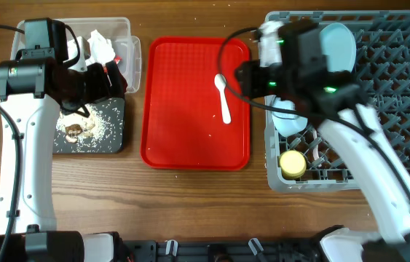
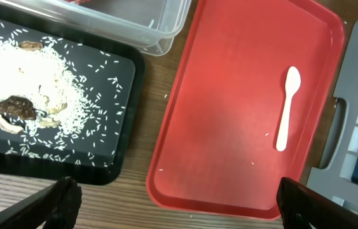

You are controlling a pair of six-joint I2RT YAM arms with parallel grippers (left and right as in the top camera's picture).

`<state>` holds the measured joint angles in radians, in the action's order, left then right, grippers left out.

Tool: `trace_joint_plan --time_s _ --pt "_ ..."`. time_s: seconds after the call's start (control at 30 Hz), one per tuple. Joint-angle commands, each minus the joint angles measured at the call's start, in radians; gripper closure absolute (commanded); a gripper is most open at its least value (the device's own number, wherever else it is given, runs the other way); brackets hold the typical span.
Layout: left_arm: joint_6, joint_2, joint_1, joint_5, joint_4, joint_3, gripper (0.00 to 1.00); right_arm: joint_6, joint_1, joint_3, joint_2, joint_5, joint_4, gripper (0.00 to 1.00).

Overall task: Sort waste into correct bins and load items into the dishwasher rack
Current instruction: 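Grasp the white spoon on the red tray with the right gripper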

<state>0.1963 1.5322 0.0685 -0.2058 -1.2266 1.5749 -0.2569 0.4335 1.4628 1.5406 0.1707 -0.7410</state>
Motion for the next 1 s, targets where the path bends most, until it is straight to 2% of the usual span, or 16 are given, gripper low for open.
trace_joint_plan --time_s 0.0,0.1,0.27,0.5,0.6,0.67,0.87,0.97 --pt "-0.002 0.0 0.005 -0.002 0.003 0.006 0.0 -0.043 0.058 0.006 0.231 -0.021 0.087 0.48" --pt "-0.002 0.0 0.005 -0.002 0.003 0.006 0.0 -0.055 0.059 0.009 0.397 -0.048 0.219 0.49" --pt "-0.002 0.0 0.005 -0.002 0.003 0.006 0.0 -0.037 0.056 0.009 0.539 -0.15 0.375 0.46" --pt "-0.002 0.0 0.005 -0.002 0.003 0.006 0.0 -0.117 -0.01 0.009 0.617 -0.196 0.393 0.47" --pt "-0.002 0.0 0.005 -0.002 0.003 0.006 0.0 -0.116 -0.022 0.009 0.655 -0.122 0.446 0.53" --pt "-0.002 0.0 0.005 -0.002 0.003 0.006 0.0 -0.127 -0.022 0.009 0.695 -0.032 0.48 0.54" --pt "-0.002 0.0 0.005 -0.002 0.003 0.006 0.0 -0.166 -0.021 0.009 0.744 0.057 0.441 0.62" --pt "-0.002 0.0 0.005 -0.002 0.003 0.006 0.0 -0.173 -0.022 0.009 0.742 0.056 0.37 0.62"
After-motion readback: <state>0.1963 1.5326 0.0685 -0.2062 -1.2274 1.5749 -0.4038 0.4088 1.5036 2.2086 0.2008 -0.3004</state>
